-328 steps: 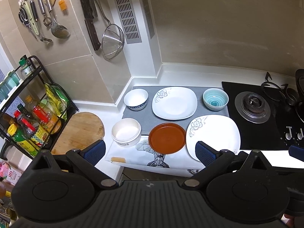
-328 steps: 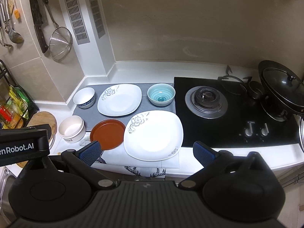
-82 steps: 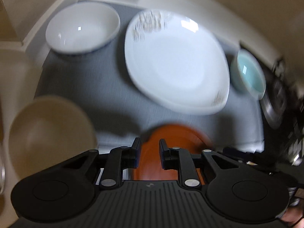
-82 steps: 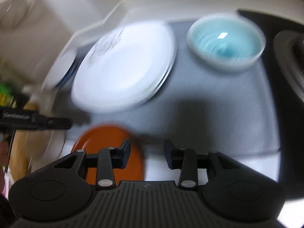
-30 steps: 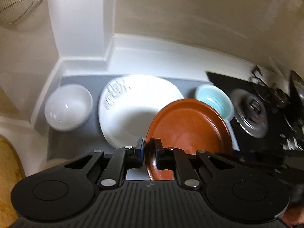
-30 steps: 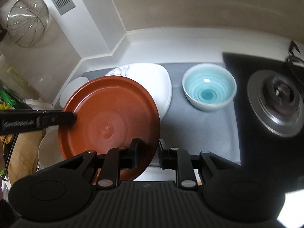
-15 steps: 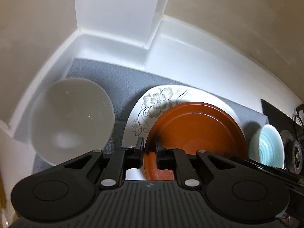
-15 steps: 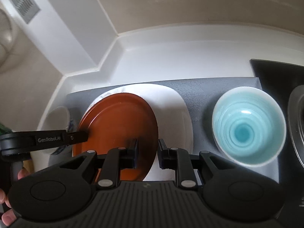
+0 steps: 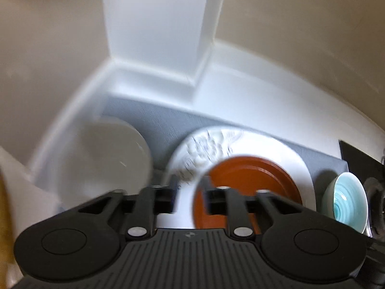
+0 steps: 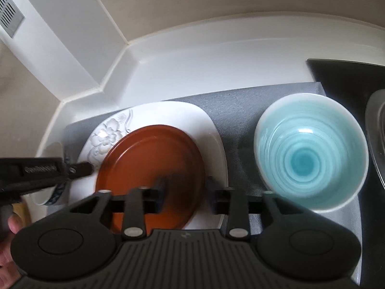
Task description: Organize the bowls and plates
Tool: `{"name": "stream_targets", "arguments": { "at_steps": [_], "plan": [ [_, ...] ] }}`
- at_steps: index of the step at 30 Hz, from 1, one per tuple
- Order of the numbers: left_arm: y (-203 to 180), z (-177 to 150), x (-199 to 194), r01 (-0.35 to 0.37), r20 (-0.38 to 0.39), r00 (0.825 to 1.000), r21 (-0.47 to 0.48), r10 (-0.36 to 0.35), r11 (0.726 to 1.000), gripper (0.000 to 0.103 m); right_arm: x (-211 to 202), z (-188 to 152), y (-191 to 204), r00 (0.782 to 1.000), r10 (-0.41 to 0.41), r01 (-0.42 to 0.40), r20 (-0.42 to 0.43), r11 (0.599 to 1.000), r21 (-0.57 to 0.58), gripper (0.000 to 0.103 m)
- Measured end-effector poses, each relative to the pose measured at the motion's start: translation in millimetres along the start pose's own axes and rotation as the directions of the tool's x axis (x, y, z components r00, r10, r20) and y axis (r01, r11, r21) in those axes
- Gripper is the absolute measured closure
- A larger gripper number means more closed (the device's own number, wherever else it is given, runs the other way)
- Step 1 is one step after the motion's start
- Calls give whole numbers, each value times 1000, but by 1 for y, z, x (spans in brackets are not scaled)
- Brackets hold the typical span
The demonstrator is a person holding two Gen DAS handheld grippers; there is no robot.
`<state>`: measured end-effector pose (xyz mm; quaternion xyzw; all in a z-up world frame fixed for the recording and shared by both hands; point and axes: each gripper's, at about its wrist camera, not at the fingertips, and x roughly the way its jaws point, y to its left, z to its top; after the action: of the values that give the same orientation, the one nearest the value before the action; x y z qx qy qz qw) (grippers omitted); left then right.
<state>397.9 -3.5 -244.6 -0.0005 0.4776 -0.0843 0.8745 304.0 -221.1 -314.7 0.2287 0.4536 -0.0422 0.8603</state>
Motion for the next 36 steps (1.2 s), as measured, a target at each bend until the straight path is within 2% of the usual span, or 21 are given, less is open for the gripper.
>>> {"name": "stream_targets", "arguments": {
  "at_steps": [1, 2, 4, 8, 11, 15, 17, 18, 20, 21, 22, 25, 27, 30, 32, 35, 36],
  "plan": [
    [0, -1, -13, -15, 30, 999, 4, 15, 1000, 41, -6, -1, 1, 1000, -2, 2, 10, 1000, -13, 44],
    [0, -1, -26, -26, 60, 998, 1, 26, 1000, 30, -10, -2, 2, 1000, -8, 8, 15, 1000, -26, 39],
    [4, -3, -50, -44, 109, 993, -15, 45, 999, 27, -19, -2, 3, 1000, 7, -6, 22, 999, -54, 36],
    [21, -10, -84, -89, 105, 989, -115, 102, 989, 23, -40, -4, 0, 997, 79, -78, 19, 996, -39, 36],
    [39, -20, -104, -156, 103, 979, -181, 177, 971, 22, -51, -8, 4, 992, 128, -128, 5, 990, -61, 36],
    [76, -46, -121, -166, 103, 973, -303, 205, 938, 17, -63, -15, 19, 981, 192, -190, 6, 974, -123, 36],
    [97, -54, -119, -141, 76, 981, -346, 177, 928, 17, -66, -18, 27, 976, 216, -214, 2, 968, -130, 35],
    [108, -55, -117, -106, 73, 987, -358, 141, 928, 17, -68, -19, 32, 974, 228, -226, 0, 965, -137, 34],
    [129, -58, -112, -30, 66, 996, -401, 62, 916, 17, -71, -20, 44, 968, 250, -245, 6, 954, -172, 24],
    [137, -59, -109, 4, 67, 997, -422, 26, 907, 16, -72, -20, 49, 966, 259, -251, 17, 948, -194, 16],
    [143, -61, -105, 32, 68, 998, -433, -3, 901, 14, -72, -19, 54, 963, 269, -256, 35, 943, -215, 13],
    [152, -57, -88, 72, 73, 996, -415, -45, 907, 14, -73, -15, 68, 950, 305, -279, 66, 926, -253, 13],
    [157, -51, -75, 79, 71, 996, -395, -55, 915, 16, -69, -10, 79, 943, 326, -299, 63, 916, -269, 13],
    [167, -45, -51, 123, 49, 992, -392, -113, 911, 28, -62, -4, 98, 934, 353, -323, 52, 898, -299, 13],
    [175, -41, -34, 127, 34, 992, -396, -124, 909, 52, -54, -3, 114, 937, 347, -311, 50, 889, -337, 13],
    [176, -32, -14, 118, 24, 993, -327, -117, 938, 72, -38, -4, 136, 945, 323, -286, 49, 890, -356, 18],
    [175, -30, -9, 117, 23, 993, -299, -115, 947, 76, -30, -5, 143, 947, 317, -282, 43, 890, -360, 23]
  ]
}}
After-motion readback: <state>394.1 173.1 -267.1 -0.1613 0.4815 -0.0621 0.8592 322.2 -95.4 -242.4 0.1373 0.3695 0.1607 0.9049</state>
